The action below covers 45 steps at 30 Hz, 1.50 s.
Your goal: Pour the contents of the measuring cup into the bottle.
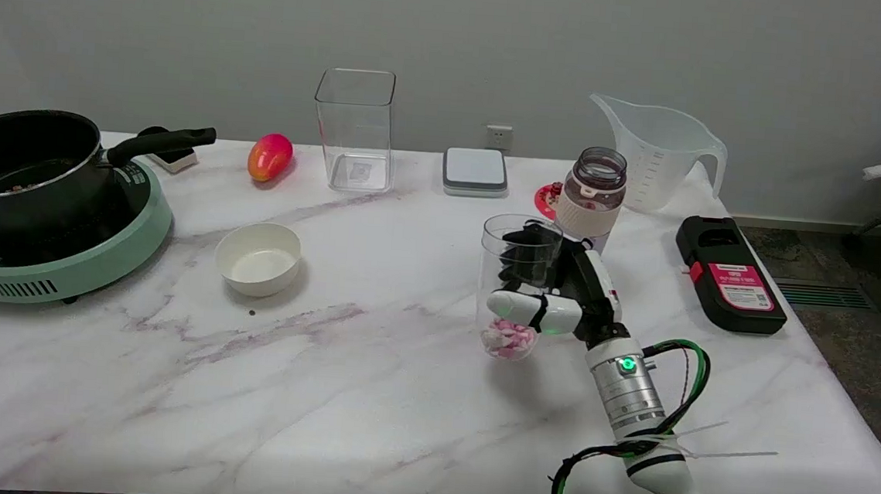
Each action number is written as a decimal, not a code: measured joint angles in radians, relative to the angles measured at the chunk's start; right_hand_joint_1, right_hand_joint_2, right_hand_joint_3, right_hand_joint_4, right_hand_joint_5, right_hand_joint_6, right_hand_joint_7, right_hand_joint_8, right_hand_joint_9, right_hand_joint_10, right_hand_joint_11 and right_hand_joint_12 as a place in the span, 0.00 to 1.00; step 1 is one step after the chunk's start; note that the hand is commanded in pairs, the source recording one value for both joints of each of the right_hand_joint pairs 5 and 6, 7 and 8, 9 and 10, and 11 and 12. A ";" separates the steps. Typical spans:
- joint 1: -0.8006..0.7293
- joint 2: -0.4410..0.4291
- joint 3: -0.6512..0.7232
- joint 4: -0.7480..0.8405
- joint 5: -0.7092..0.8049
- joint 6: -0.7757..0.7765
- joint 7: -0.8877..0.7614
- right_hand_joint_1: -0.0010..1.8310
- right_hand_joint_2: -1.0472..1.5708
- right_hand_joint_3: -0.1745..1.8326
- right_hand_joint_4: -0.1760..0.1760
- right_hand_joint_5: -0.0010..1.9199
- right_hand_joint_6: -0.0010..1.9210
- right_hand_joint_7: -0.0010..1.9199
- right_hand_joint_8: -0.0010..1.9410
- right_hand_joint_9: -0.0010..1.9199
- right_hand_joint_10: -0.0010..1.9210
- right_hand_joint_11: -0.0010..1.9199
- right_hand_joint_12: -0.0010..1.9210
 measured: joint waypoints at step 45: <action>-0.240 0.123 0.136 0.216 0.204 0.404 -0.056 0.66 1.00 0.21 0.50 0.90 0.90 0.93 0.92 0.90 0.90 0.80 0.80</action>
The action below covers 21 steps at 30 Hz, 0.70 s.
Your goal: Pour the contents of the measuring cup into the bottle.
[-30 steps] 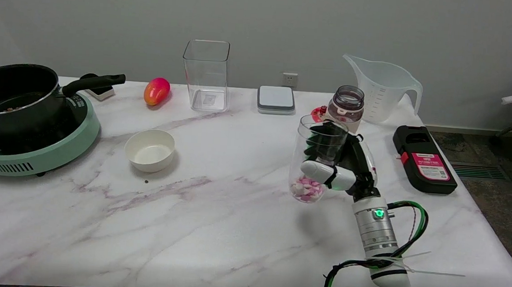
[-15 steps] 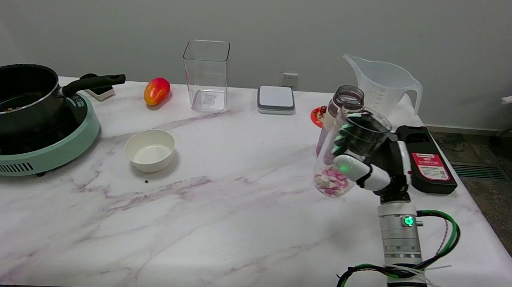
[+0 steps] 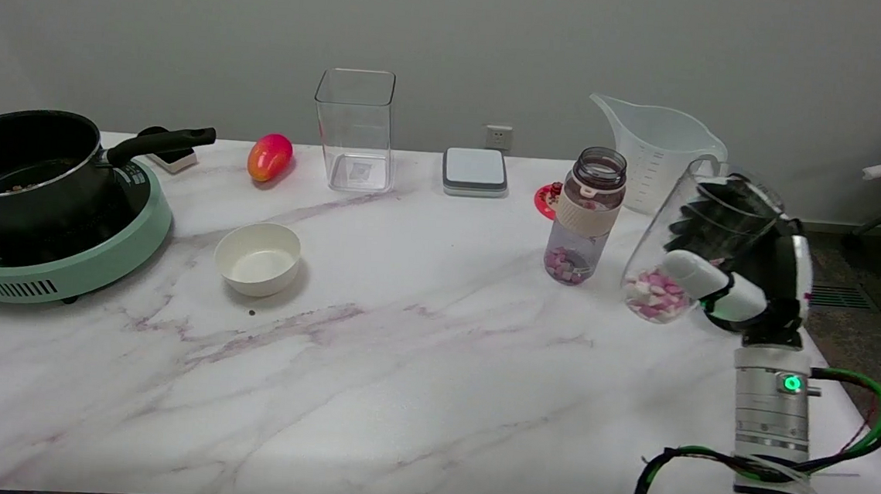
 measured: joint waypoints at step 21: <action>0.047 0.160 0.336 -0.119 0.000 -0.263 -0.031 0.78 0.83 0.39 0.50 0.79 0.79 0.86 0.85 0.83 0.83 0.72 0.72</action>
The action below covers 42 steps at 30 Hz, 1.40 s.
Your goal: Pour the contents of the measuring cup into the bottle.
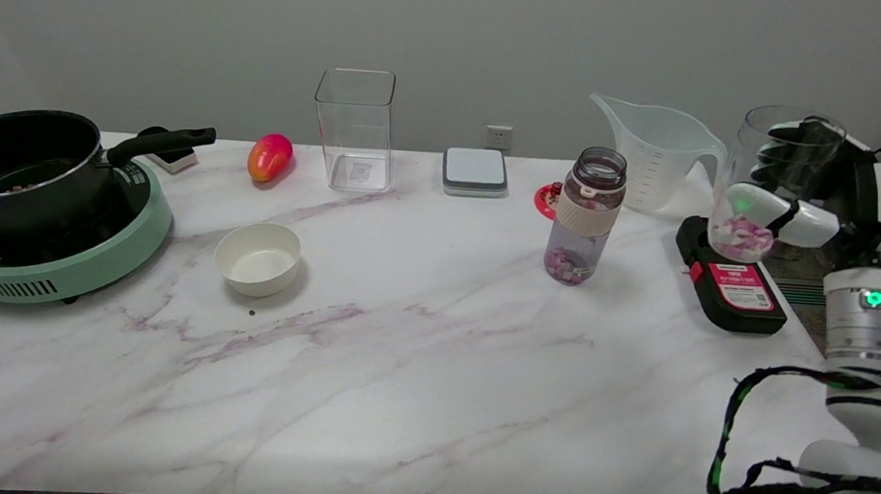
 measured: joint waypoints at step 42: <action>0.142 0.130 0.347 -0.020 -0.755 -0.480 -0.102 0.83 0.63 0.60 0.50 0.73 0.73 0.81 0.80 0.78 0.78 0.66 0.66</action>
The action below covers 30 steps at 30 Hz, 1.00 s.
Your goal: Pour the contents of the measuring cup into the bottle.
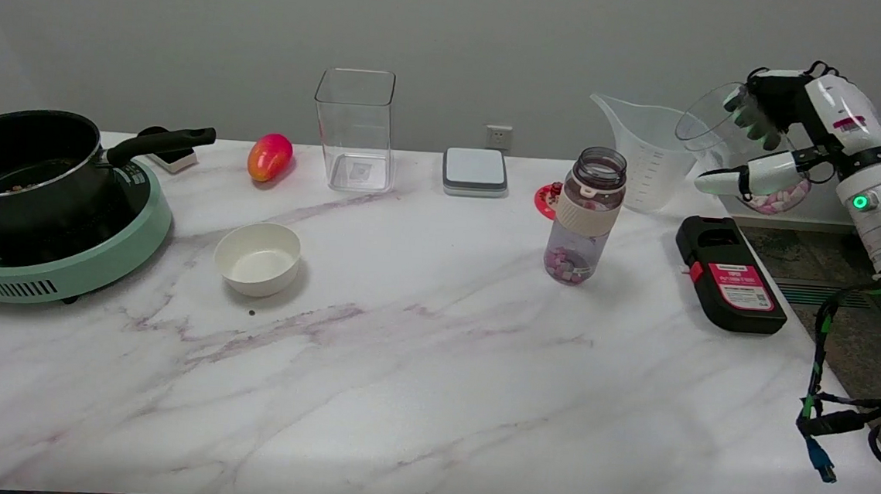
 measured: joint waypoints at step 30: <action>0.039 0.049 -0.001 0.173 -0.312 -0.134 -0.023 0.83 0.64 0.60 0.50 0.74 0.74 0.81 0.80 0.77 0.77 0.66 0.66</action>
